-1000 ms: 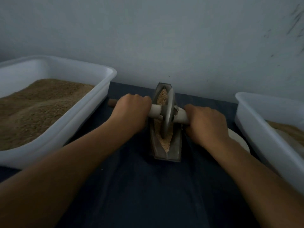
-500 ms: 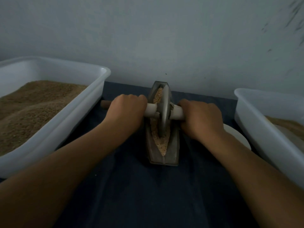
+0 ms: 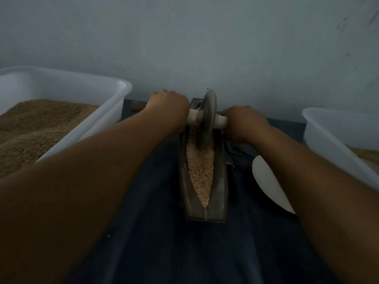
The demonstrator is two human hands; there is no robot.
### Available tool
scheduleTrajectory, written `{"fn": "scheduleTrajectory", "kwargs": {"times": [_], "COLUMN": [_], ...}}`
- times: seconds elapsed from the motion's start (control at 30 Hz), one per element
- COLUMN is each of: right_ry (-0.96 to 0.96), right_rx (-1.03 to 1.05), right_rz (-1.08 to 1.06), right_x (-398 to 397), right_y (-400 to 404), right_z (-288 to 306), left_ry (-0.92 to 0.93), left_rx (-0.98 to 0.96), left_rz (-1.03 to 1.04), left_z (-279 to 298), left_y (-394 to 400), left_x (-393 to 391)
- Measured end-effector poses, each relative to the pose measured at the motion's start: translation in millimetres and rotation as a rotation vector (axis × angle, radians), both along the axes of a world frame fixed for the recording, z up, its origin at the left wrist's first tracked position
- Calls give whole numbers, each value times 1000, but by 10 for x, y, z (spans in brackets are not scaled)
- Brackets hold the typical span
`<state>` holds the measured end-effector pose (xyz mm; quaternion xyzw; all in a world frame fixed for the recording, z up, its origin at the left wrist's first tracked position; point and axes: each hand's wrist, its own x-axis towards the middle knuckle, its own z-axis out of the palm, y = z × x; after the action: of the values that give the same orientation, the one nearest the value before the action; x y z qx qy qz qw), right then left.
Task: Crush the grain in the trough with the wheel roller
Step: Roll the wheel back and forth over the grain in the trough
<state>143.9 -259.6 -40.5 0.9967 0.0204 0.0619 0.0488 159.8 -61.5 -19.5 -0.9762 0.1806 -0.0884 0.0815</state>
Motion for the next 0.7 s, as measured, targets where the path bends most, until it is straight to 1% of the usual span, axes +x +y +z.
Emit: {"fn": "scheduleTrajectory", "kwargs": {"times": [0.07, 0.23, 0.3, 0.4, 0.53, 0.6, 0.7], "right_ry": [-50, -283, -324, -344, -390, -410, -423], "right_rx": [-8, -61, -64, -62, -60, -70, -80], "right_rz": [-3, 23, 39, 95, 147, 173, 197], "right_x": [-53, -398, -587, -901, -1274, -1383, -1454], "right_y": [18, 118, 150, 161, 157, 158, 176], "right_z": [-23, -93, -107, -145, -136, -115, -90], "left_ry": [22, 64, 66, 26, -86, -152, -185], "left_rx": [-14, -41, -61, -52, -53, -47, -83], "left_rz": [-9, -6, -20, -37, -51, -62, -71], "left_z": [-7, -109, -124, -112, -141, -181, -209], "left_y": [24, 161, 209, 246, 295, 335, 392], "left_x": [-23, -297, -469, -745, -1076, -1194, -1285]}}
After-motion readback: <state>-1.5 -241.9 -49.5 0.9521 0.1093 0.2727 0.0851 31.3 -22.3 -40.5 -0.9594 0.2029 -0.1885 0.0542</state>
